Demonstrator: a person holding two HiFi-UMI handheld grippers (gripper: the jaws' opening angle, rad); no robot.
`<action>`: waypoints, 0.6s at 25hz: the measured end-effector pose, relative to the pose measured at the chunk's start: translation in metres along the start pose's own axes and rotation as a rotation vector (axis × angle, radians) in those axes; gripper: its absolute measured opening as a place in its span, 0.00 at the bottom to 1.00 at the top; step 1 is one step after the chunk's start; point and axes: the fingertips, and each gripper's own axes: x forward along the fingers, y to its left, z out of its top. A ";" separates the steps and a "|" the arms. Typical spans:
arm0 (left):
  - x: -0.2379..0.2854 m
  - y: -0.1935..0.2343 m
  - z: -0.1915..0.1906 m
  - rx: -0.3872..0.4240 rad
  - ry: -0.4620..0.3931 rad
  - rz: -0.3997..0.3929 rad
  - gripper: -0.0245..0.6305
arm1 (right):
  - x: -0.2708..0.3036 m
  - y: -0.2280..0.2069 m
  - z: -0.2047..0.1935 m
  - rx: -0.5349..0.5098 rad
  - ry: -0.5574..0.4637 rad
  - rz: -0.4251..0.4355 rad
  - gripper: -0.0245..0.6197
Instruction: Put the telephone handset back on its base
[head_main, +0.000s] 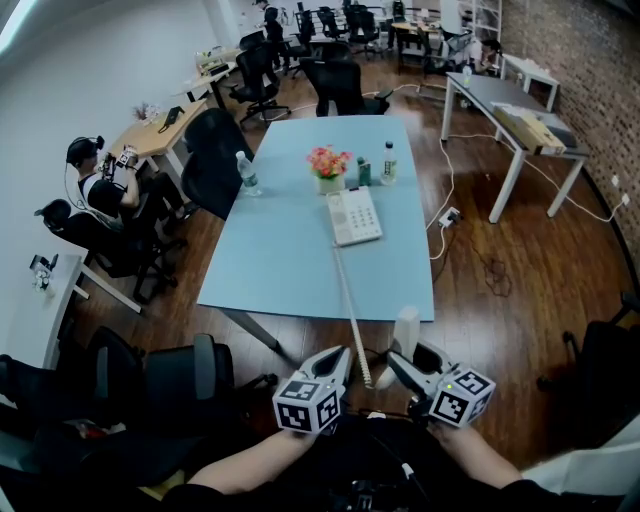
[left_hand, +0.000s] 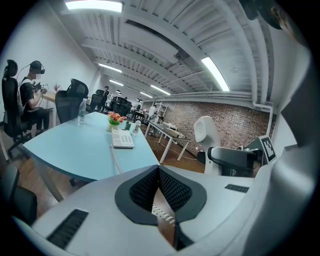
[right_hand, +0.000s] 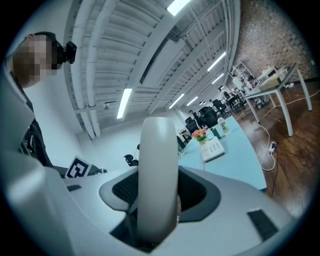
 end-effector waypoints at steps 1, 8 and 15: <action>0.000 0.000 0.000 0.000 0.000 0.000 0.04 | 0.000 -0.002 -0.003 0.007 0.001 0.003 0.40; 0.000 -0.001 0.000 0.002 0.000 -0.001 0.04 | 0.000 -0.001 -0.004 0.014 -0.002 0.010 0.40; -0.001 0.000 0.000 0.005 0.002 -0.002 0.04 | 0.001 0.000 -0.004 0.015 -0.006 0.010 0.40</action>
